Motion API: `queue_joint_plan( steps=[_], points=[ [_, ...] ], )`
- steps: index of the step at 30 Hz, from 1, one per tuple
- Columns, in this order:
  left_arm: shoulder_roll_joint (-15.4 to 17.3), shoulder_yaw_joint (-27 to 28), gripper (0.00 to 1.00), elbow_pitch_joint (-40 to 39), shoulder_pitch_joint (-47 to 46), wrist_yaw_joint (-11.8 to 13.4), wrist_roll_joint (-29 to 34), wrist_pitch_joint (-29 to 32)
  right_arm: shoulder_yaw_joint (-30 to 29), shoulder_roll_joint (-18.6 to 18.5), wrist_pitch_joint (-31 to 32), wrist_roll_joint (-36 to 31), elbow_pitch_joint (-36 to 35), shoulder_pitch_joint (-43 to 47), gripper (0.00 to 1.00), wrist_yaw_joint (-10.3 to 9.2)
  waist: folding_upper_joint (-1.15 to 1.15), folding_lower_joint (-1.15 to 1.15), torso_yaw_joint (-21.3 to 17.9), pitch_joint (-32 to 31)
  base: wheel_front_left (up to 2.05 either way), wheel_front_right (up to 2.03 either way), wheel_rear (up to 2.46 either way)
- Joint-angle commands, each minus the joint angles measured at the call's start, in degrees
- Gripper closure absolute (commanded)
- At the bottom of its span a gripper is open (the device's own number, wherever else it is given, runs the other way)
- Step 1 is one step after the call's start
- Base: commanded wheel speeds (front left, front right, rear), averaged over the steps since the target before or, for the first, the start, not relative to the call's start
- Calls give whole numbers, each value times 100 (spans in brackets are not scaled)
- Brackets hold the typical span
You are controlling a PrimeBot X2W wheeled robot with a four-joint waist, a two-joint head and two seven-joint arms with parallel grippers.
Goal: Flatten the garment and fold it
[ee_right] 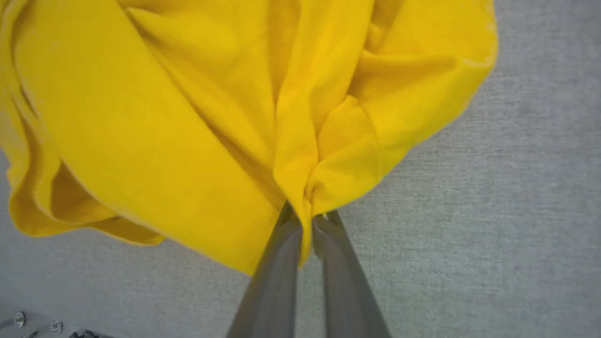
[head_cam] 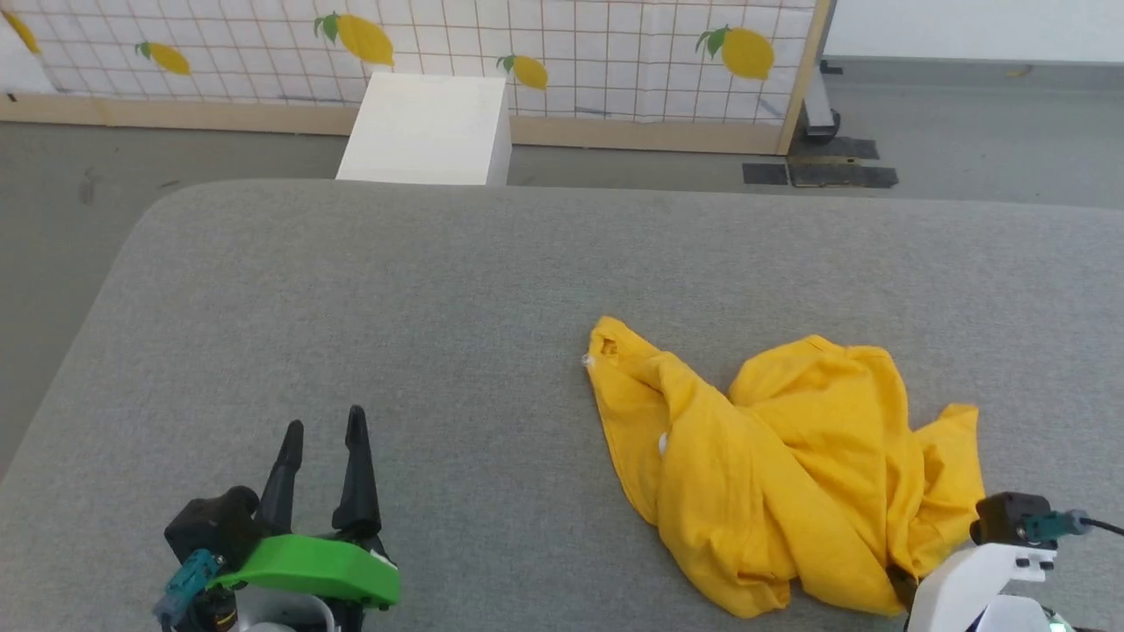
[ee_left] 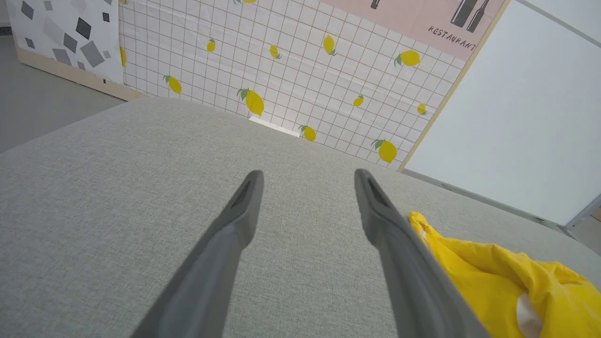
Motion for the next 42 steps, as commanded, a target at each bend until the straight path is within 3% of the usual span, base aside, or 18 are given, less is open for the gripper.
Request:
queue_joint_plan(
  steps=[1,4,7,12,18,24,28,33,34,35,42],
  points=[
    [-8,-9,0,33,48,-21,-76,-17,28,-7,-123,90,-39,-48,0,-8,0,0,-49,-33,0,0,0],
    [-18,-23,0,90,76,-8,-164,48,-326,-7,-795,552,-198,-194,0,-8,0,0,-131,-119,0,0,0],
    [-39,-61,0,86,22,-12,-306,162,-834,-7,-1251,561,-336,-303,0,-8,0,0,-218,-182,0,0,0],
    [-79,-315,0,187,-510,-38,-571,652,-1386,-7,-1382,301,-430,-415,0,-8,0,0,-406,-133,0,0,0],
    [-117,-1078,0,850,-1843,34,-840,2147,-1450,-7,-1262,205,-389,-593,0,-8,0,0,-756,181,0,0,0],
    [-128,-2136,0,1780,-2895,419,-1046,4422,-1235,-7,-1328,238,-174,-768,0,-8,0,0,-1201,567,0,0,0],
    [-129,-2616,0,2019,-3119,526,-1180,5265,-1191,-7,-1417,226,-9,-810,0,-8,0,0,-1392,717,0,0,0],
    [-129,-2976,0,2155,-3051,486,-1322,5735,-1207,-7,-1518,212,119,-839,0,-8,0,0,-1453,796,0,0,0],
    [-129,-3017,58,2154,-3021,469,-1352,5717,-1221,-7,-1536,204,139,-841,0,-8,0,0,-1436,799,0,0,0],
    [-129,-3013,100,2122,-2997,448,-1410,5629,-1231,-7,-1545,192,155,-841,0,-8,0,0,-1413,798,0,0,0],
    [-130,-2587,100,1748,-3004,481,-1857,4507,-1258,-7,-1594,111,279,-815,0,-8,0,0,-937,555,0,0,0]
  ],
)
